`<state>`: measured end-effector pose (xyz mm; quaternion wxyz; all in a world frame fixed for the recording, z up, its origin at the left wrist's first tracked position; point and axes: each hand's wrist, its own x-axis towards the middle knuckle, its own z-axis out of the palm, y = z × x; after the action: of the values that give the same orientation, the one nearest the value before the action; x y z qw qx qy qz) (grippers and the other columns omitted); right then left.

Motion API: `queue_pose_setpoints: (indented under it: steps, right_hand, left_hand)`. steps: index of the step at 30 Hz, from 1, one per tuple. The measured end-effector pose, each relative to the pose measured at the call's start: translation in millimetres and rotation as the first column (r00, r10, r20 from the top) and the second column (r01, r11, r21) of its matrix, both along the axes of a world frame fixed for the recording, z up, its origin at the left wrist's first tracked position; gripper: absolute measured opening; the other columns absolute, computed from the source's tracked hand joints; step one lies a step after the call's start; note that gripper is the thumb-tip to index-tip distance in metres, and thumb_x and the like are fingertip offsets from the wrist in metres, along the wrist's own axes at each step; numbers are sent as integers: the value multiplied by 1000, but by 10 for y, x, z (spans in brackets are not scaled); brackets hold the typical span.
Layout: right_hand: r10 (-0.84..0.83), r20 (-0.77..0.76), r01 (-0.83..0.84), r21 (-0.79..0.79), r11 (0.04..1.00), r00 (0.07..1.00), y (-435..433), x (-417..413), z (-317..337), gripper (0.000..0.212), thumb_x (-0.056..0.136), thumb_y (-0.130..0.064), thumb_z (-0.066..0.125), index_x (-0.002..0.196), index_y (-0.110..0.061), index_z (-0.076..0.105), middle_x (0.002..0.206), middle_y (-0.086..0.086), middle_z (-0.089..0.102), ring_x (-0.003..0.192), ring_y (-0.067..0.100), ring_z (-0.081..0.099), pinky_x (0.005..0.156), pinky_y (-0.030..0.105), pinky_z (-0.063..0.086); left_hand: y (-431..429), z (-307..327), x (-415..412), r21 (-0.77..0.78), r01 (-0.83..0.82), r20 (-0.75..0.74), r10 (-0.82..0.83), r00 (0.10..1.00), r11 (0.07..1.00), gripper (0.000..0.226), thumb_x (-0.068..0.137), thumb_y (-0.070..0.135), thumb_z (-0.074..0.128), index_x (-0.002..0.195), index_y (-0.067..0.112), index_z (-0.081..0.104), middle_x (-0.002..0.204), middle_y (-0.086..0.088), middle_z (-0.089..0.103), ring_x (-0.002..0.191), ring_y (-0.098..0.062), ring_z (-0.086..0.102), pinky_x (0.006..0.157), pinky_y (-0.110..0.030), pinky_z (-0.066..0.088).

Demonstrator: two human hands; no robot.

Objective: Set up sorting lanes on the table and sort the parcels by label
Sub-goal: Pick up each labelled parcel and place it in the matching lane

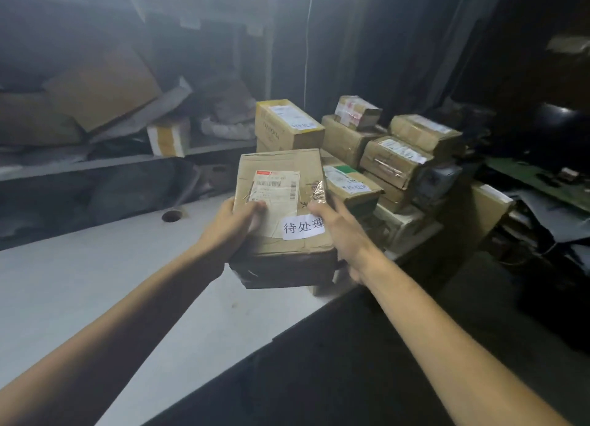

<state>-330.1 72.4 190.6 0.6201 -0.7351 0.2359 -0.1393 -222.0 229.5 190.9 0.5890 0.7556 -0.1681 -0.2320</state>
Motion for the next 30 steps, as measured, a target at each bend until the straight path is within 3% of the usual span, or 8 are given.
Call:
queue_pose_setpoints:
  steps: [5, 8, 12, 15, 20, 25, 27, 30]
  right_hand:
    - [30, -4, -30, 23, 999, 1000, -596, 69, 190, 57, 75, -55, 60, 130, -39, 58, 111, -1, 76, 104, 23, 72, 103, 48, 50]
    - [14, -14, -14, -6, 1000, 1000, -955, 164, 308, 61, 75, -58, 59, 132, -35, 57, 109, 1, 77, 104, 24, 72, 104, 50, 49]
    - [22, -58, -24, -26, 999, 998, -1384, 275, 520, 58, 82, -58, 58, 135, -35, 55, 108, -1, 77, 104, 22, 72, 97, 43, 52]
    - [18, -128, -21, -19, 1000, 992, -1639, 344, 689, 45, 94, -53, 52, 131, -29, 61, 102, -2, 78, 97, 18, 70, 80, 35, 49]
    - [94, -128, -95, -8, 995, 987, -2016, 620, 780, 44, 95, -53, 51, 124, -23, 67, 96, -2, 79, 88, 16, 72, 70, 31, 47]
    - [222, -132, -221, 22, 975, 966, -2486, 947, 727, 47, 96, -50, 54, 130, -20, 64, 98, 0, 79, 92, 17, 74, 73, 31, 48]
    - [305, -153, -298, 68, 952, 940, -2654, 1055, 675, 49, 97, -49, 54, 135, -19, 60, 100, 0, 79, 94, 17, 75, 74, 28, 50]
    - [409, -193, -401, 85, 912, 892, -2824, 1190, 624, 43, 99, -49, 52, 129, -20, 63, 103, 0, 78, 95, 15, 73, 73, 24, 49]
  left_hand:
    - [-507, 190, 90, 17, 10, 39, -11, 999, 1000, 52, 74, 54, 48, 124, 42, 54, 121, 17, 63, 107, -12, 63, 82, -32, 52]
    - [-845, 311, 185, 10, 43, 46, -44, 998, 999, 41, 89, 47, 43, 131, 45, 46, 125, 16, 57, 105, -15, 64, 63, -29, 54]
    - [-1261, 480, 303, -8, 39, 20, -39, 999, 999, 38, 99, 42, 39, 137, 44, 40, 130, 13, 54, 109, -16, 60, 65, -29, 50]
    - [-1486, 562, 367, -18, 46, 5, -46, 999, 999, 37, 101, 42, 37, 139, 42, 37, 127, 13, 56, 100, -12, 60, 64, -28, 46]
    - [-1790, 661, 531, -24, -10, -24, 10, 1000, 1000, 32, 100, 37, 40, 132, 38, 43, 121, 7, 62, 88, -10, 62, 61, -29, 45]
    - [-2014, 556, 676, -24, -70, 6, 70, 997, 997, 43, 79, 44, 50, 121, 52, 52, 113, 11, 70, 100, -18, 70, 82, -42, 57]
    - [-2096, 391, 808, -14, -65, 56, 66, 996, 998, 52, 74, 44, 52, 126, 48, 51, 120, 9, 69, 108, -21, 68, 94, -50, 52]
    - [-2134, 164, 923, -26, -173, 75, 174, 982, 985, 57, 73, 45, 54, 130, 39, 52, 127, 3, 66, 111, -22, 66, 94, -50, 49]
